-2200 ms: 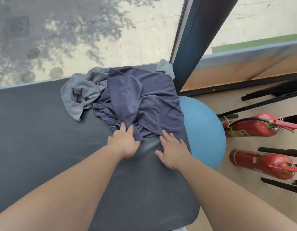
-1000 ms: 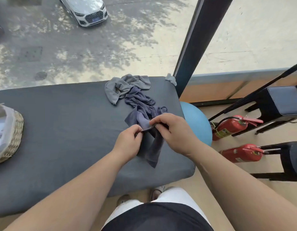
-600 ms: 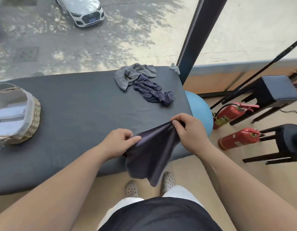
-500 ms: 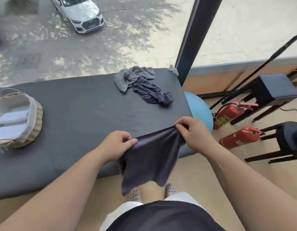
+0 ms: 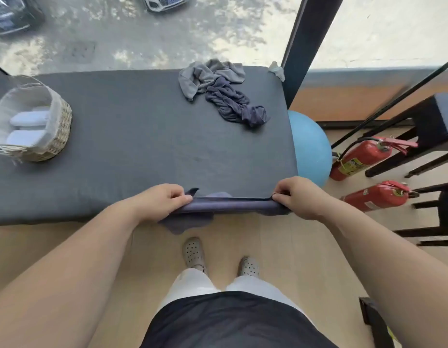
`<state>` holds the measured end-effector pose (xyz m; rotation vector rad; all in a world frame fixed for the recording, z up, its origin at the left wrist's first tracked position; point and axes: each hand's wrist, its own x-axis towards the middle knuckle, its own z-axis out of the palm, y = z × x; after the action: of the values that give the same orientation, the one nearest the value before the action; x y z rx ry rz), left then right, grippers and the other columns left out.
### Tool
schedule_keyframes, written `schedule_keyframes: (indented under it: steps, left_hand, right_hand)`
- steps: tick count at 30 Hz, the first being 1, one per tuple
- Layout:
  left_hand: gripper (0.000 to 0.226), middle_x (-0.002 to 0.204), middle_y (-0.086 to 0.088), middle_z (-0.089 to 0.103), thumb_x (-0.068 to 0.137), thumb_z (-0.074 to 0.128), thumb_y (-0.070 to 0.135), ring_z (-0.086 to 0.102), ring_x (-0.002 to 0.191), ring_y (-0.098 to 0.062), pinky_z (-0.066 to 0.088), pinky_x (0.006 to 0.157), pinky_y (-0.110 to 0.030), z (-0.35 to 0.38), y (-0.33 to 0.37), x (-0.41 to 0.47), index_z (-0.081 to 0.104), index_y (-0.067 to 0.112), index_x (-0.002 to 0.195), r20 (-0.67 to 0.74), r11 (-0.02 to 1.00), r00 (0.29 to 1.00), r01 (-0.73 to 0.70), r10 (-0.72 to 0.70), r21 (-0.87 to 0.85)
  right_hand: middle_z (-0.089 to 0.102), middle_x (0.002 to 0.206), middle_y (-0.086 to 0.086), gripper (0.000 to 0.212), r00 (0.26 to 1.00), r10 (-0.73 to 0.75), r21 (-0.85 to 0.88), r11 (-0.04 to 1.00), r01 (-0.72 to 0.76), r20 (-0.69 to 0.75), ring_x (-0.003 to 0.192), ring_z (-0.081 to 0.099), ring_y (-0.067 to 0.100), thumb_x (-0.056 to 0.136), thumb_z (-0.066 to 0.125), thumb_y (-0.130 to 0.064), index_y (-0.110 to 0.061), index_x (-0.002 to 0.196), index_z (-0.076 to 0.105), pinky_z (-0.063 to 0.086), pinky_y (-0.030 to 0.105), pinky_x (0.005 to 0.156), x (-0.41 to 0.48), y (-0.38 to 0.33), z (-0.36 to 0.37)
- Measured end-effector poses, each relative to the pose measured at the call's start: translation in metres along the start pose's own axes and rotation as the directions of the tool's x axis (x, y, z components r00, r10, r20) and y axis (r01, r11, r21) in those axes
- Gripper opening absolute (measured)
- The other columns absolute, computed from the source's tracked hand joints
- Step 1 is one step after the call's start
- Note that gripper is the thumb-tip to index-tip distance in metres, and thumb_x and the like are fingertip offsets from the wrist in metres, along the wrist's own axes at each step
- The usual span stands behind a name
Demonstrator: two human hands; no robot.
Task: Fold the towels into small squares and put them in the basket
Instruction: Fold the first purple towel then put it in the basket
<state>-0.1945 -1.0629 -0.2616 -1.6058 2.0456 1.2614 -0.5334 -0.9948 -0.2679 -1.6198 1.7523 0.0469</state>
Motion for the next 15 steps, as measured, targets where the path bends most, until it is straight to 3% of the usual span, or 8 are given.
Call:
schedule_keyframes:
  steps: [2,4,7,10,15]
  left_hand:
    - [0.034,0.066,0.010,0.051,0.100,0.051,0.044,0.046,0.062,-0.010,0.038,0.062,-0.028,0.009,-0.006,-0.002,0.054,0.020,0.075,0.205,0.997,0.978,0.009,-0.023,0.071]
    - [0.032,0.064,0.013,0.048,0.100,0.052,0.038,0.044,0.061,-0.010,0.036,0.060,-0.026,0.016,-0.015,0.000,0.053,0.023,0.072,0.281,0.999,0.959,0.035,-0.043,0.032]
    - [0.027,0.063,0.014,0.049,0.099,0.054,0.032,0.043,0.059,-0.006,0.035,0.056,-0.024,0.015,-0.028,0.016,0.057,0.021,0.074,0.193,0.996,0.980,0.069,-0.056,-0.062]
    - [0.023,0.067,0.008,0.053,0.098,0.055,0.028,0.045,0.062,-0.009,0.036,0.056,-0.025,0.006,-0.039,0.047,0.059,0.018,0.078,0.078,0.995,0.996,0.057,-0.051,-0.081]
    - [0.020,0.079,0.003,0.062,0.099,0.054,0.026,0.053,0.075,-0.014,0.040,0.064,-0.027,-0.011,-0.063,0.112,0.060,0.021,0.081,0.098,0.997,0.994,0.061,-0.056,-0.048]
  right_hand:
    - [0.066,0.072,-0.012,0.024,0.973,0.006,-0.035,0.999,0.002,0.231,0.072,0.060,0.011,0.092,0.065,-0.029,-0.032,0.068,0.063,0.043,0.023,0.062,0.001,0.009,0.007]
    - [0.063,0.067,-0.015,0.027,0.941,0.007,-0.042,0.999,0.008,0.339,0.066,0.056,0.004,0.090,0.066,-0.030,-0.033,0.064,0.062,0.040,0.019,0.060,0.007,0.013,0.014]
    - [0.066,0.075,-0.015,0.019,0.952,0.027,-0.020,1.000,-0.022,0.305,0.070,0.057,0.003,0.092,0.065,-0.027,-0.029,0.074,0.068,0.040,0.016,0.060,0.031,0.011,0.018]
    - [0.068,0.085,-0.007,0.012,0.974,0.087,0.005,0.996,-0.089,0.208,0.078,0.059,0.013,0.095,0.064,-0.025,-0.025,0.083,0.068,0.041,0.023,0.064,0.067,0.004,0.018]
    - [0.066,0.089,-0.001,0.013,0.975,0.169,-0.018,0.986,-0.168,0.146,0.085,0.057,0.021,0.098,0.058,-0.021,-0.018,0.089,0.067,0.037,0.027,0.071,0.128,0.004,0.020]
